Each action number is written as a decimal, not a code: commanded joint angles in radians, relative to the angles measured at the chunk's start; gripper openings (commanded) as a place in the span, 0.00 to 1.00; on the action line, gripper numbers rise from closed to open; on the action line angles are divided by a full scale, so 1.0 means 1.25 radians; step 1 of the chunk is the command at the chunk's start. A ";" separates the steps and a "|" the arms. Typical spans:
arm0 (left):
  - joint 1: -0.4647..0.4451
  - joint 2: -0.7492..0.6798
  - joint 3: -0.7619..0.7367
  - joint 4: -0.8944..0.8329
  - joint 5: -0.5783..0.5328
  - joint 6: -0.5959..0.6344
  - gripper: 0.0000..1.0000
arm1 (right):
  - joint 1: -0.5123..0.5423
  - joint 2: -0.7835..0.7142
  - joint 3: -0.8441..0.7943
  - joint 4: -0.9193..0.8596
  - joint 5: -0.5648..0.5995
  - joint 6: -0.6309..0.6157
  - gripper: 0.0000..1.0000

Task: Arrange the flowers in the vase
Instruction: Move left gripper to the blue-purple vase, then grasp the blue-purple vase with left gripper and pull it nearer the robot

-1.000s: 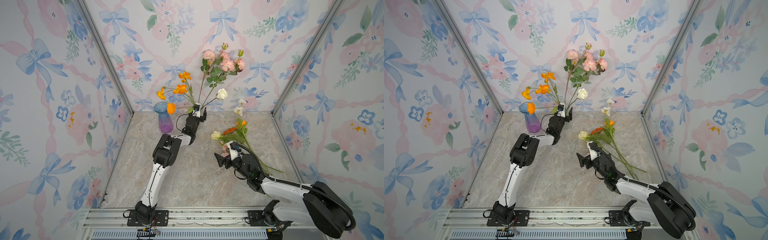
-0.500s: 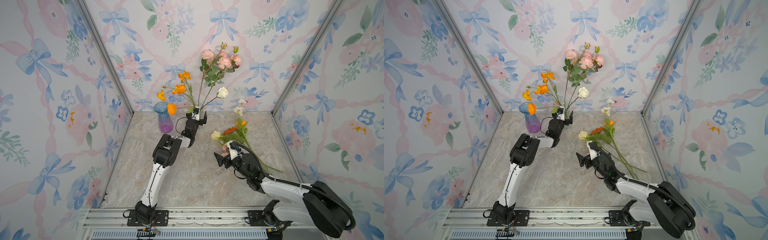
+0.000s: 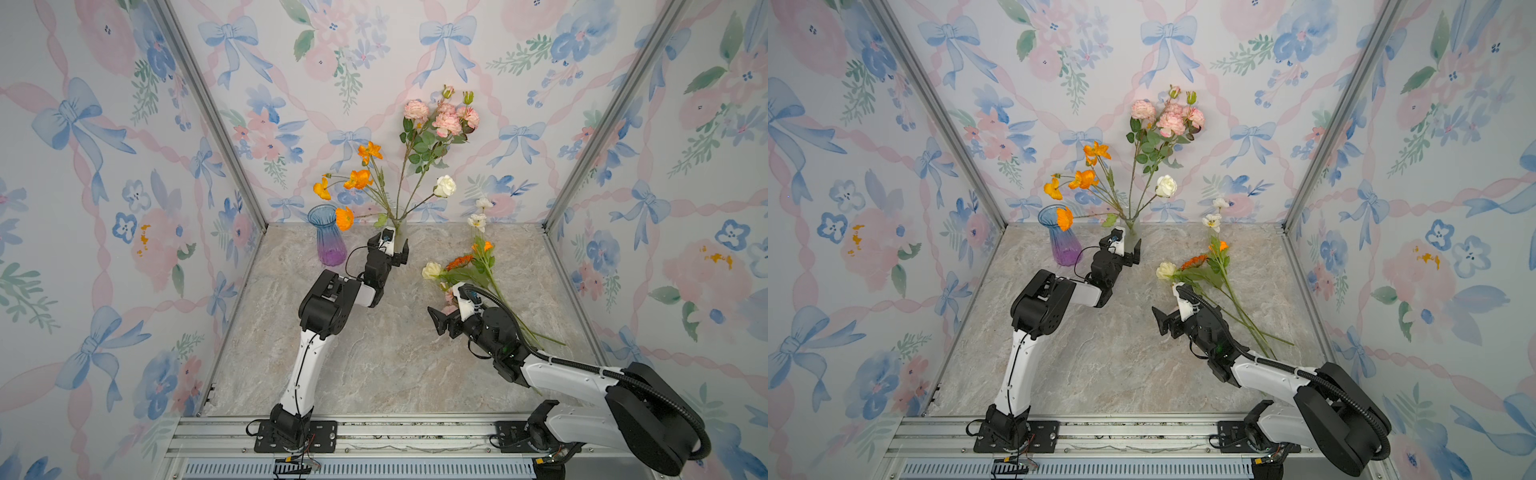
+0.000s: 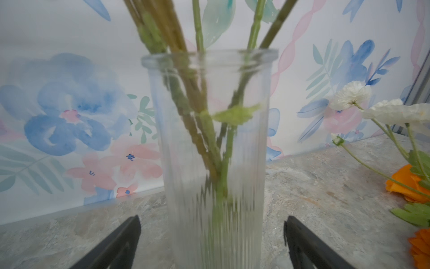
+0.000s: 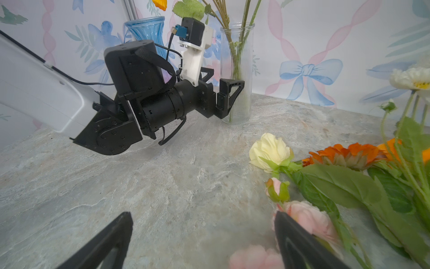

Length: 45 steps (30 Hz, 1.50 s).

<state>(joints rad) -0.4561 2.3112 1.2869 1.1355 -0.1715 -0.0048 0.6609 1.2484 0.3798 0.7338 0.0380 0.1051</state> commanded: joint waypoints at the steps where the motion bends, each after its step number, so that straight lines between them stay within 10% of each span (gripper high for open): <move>1: -0.003 -0.118 -0.099 0.056 0.010 -0.009 0.98 | -0.004 -0.014 0.019 -0.007 -0.005 0.010 0.97; 14: 0.092 -0.469 -0.467 0.033 -0.156 0.050 0.98 | 0.057 -0.001 0.136 -0.143 0.029 0.055 0.97; 19: 0.152 -0.481 -0.433 -0.005 -0.144 0.035 0.98 | 0.085 0.105 0.331 -0.227 -0.024 0.029 0.97; 29: 0.244 -0.407 -0.344 -0.014 -0.057 0.005 0.98 | 0.128 0.321 0.172 0.308 -0.032 -0.010 0.97; 45: 0.280 -0.211 -0.163 -0.024 0.003 -0.029 0.98 | 0.119 0.339 0.183 0.266 -0.065 -0.008 0.97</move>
<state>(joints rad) -0.1112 2.0094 1.0363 1.0977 -0.1814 -0.0307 0.8108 1.6794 0.5945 1.0309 -0.0208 0.0967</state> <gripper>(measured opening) 0.979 0.969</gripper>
